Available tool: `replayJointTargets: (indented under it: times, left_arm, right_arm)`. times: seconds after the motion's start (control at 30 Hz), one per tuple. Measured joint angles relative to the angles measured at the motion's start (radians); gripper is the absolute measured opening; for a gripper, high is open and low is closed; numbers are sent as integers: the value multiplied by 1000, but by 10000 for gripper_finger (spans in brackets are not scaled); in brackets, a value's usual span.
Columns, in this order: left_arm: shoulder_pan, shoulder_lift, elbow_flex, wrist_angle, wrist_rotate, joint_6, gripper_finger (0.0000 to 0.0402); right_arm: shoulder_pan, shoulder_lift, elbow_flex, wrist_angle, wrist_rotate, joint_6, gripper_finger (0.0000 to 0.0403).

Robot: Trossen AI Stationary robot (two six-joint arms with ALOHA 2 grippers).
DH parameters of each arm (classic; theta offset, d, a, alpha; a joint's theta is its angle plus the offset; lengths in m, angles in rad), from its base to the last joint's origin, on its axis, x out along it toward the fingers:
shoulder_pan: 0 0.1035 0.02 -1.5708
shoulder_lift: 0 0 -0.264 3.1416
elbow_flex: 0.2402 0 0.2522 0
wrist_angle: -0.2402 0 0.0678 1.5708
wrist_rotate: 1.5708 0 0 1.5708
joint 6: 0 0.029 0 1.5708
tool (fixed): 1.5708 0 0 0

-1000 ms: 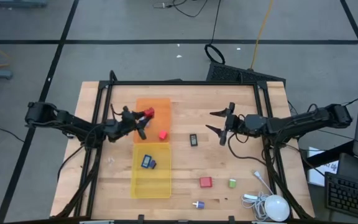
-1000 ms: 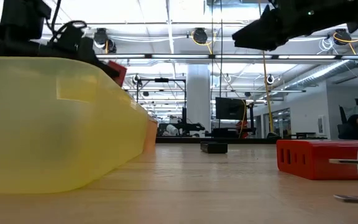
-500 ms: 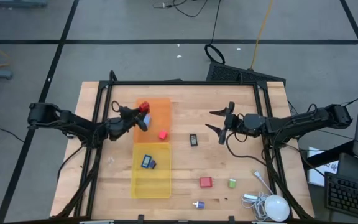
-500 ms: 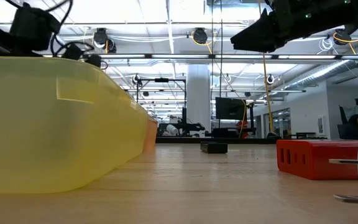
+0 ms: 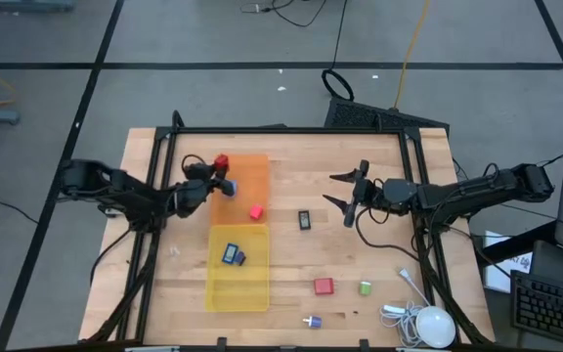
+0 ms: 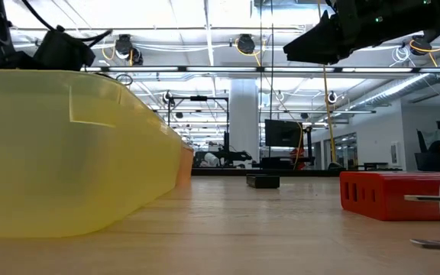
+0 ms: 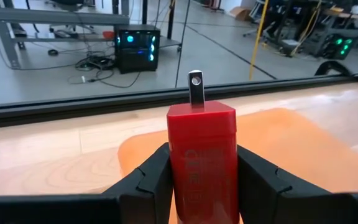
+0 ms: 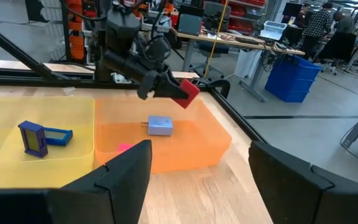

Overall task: Sort adapters and digital timers
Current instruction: Put the top red adapter into the orange bin

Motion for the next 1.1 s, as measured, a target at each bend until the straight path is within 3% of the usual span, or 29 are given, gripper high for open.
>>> replayJointTargets:
  times: [0.37,1.1]
  left_arm:
    - [18,105,49,-2,0,-18,140]
    - [17,112,52,2,-1,-23,141]
  right_arm:
    - [0,0,0,0,0,0,254]
    - [0,0,0,-1,0,0,254]
